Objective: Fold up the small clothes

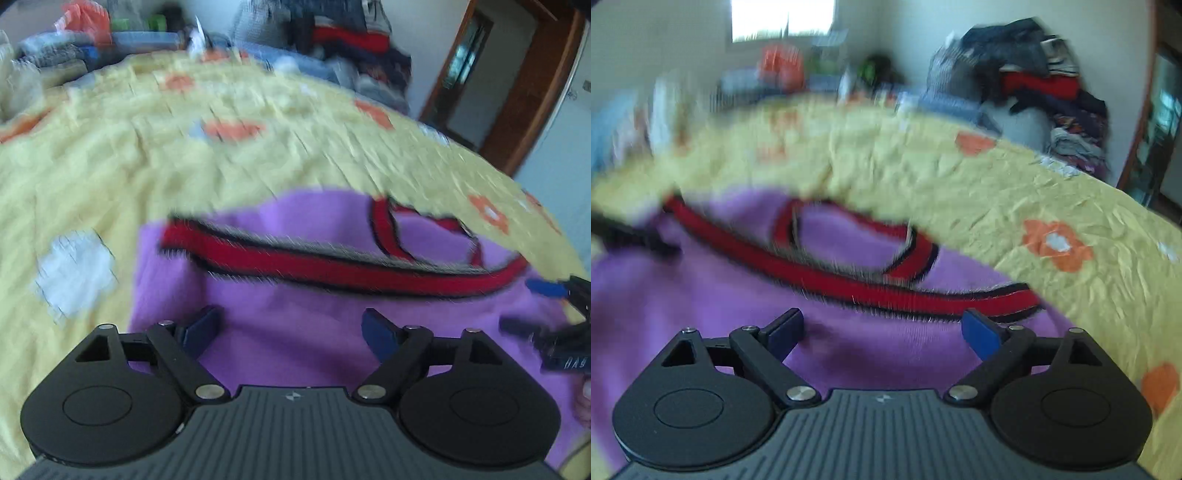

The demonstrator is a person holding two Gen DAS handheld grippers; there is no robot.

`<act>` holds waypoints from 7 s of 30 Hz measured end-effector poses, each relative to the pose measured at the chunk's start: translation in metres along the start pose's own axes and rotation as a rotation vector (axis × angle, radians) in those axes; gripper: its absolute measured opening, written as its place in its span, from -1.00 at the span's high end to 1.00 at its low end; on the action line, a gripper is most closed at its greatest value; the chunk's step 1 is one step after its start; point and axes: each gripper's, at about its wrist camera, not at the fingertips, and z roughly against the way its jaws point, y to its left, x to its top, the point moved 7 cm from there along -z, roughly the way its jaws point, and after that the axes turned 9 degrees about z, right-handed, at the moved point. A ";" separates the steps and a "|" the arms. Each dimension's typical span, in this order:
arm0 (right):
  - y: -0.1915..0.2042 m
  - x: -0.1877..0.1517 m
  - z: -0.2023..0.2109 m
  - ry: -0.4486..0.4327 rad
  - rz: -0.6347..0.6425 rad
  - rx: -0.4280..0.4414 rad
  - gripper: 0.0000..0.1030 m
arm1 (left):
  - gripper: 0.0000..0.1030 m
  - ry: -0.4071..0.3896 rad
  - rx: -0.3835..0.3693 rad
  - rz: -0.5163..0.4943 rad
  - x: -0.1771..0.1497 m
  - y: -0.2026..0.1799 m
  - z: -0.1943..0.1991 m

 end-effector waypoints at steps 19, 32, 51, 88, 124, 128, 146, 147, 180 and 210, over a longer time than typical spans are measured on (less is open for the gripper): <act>-0.061 -0.002 -0.022 -0.017 -0.236 0.012 -0.94 | -0.95 -0.085 0.030 -0.035 0.011 -0.014 -0.011; -0.052 -0.015 0.038 -0.022 -0.246 -0.067 -0.99 | -0.96 0.014 -0.093 0.036 -0.005 -0.015 0.029; 0.120 -0.048 0.079 0.002 -0.103 0.018 -1.00 | -1.00 0.049 -0.055 -0.302 -0.134 -0.038 0.087; -0.120 -0.053 0.039 -0.116 -0.414 0.070 0.93 | -1.00 0.080 -0.126 -0.008 -0.048 -0.020 0.060; -0.084 -0.101 0.069 -0.009 -0.297 -0.029 -1.00 | -1.00 0.038 0.099 -0.031 0.008 -0.019 -0.022; -0.067 -0.086 0.105 -0.066 -0.279 -0.045 -1.00 | -1.00 0.027 0.115 -0.037 0.007 -0.020 -0.024; 0.007 -0.106 0.129 0.025 -0.120 0.026 -1.00 | -1.00 0.001 0.065 0.026 0.003 0.010 0.014; 0.011 -0.102 0.131 0.004 -0.120 0.026 -1.00 | -1.00 -0.015 0.046 0.038 0.001 0.011 0.027; 0.125 -0.048 0.075 -0.048 0.059 0.184 -1.00 | -0.96 0.127 0.218 -0.002 -0.150 0.003 0.120; 0.226 0.015 0.113 -0.216 0.123 0.206 -1.00 | -0.85 0.459 -0.625 0.399 0.069 0.082 -0.047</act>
